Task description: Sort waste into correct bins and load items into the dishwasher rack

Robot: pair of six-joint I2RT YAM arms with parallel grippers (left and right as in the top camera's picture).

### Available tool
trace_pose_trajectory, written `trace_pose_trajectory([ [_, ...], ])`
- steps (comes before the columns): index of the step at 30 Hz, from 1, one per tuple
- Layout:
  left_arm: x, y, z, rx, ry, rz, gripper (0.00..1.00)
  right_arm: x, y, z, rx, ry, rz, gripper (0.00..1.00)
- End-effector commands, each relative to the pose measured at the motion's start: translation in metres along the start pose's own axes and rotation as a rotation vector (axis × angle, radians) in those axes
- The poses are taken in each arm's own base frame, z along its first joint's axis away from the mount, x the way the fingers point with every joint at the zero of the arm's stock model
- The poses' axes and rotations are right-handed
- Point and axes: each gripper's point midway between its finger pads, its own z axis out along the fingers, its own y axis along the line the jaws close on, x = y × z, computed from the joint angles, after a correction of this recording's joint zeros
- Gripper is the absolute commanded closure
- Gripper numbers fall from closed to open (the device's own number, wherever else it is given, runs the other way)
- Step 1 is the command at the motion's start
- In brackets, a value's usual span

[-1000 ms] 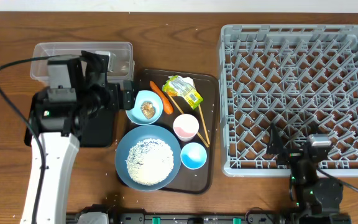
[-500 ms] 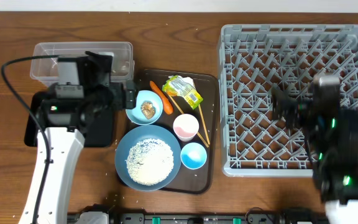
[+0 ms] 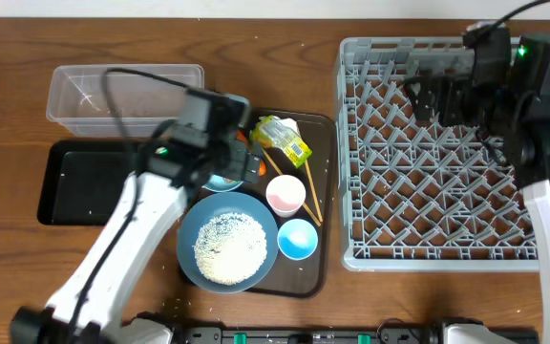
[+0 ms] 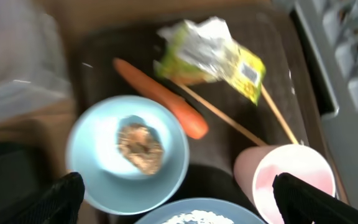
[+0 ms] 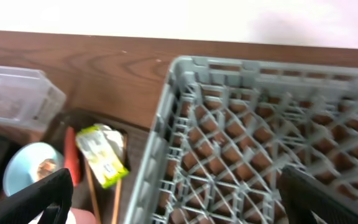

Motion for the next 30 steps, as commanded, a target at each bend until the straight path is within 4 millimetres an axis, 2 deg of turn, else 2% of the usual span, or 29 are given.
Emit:
trace_pose_trajectory([
  [1,0.005,0.001,0.02,-0.023,0.057,-0.01,0.02,-0.006,0.017,0.002,-0.115,-0.004,0.03,0.01],
  [3,0.011,0.003,0.033,-0.025,0.093,-0.012,0.0,-0.005,0.016,0.003,-0.115,0.001,0.031,0.07],
  [4,0.012,0.003,0.038,-0.026,0.105,-0.013,0.03,-0.005,0.015,0.004,-0.105,0.002,0.032,0.12],
  [7,0.015,0.004,0.053,-0.023,0.125,-0.014,0.17,-0.005,0.011,0.005,-0.085,0.002,0.032,0.25],
  [12,0.017,0.002,0.071,-0.02,0.146,-0.008,0.43,-0.004,0.007,0.005,-0.064,0.003,0.033,0.31],
  [15,0.023,0.001,0.081,-0.02,0.173,-0.006,0.5,-0.004,0.005,0.006,-0.049,0.006,0.034,0.31],
  [21,0.033,0.003,0.095,-0.025,0.219,-0.009,0.53,-0.002,-0.001,0.007,-0.018,0.011,0.036,0.31],
  [30,0.048,0.006,0.111,-0.029,0.277,-0.013,0.71,-0.001,-0.002,0.007,-0.014,0.016,0.037,0.3],
])
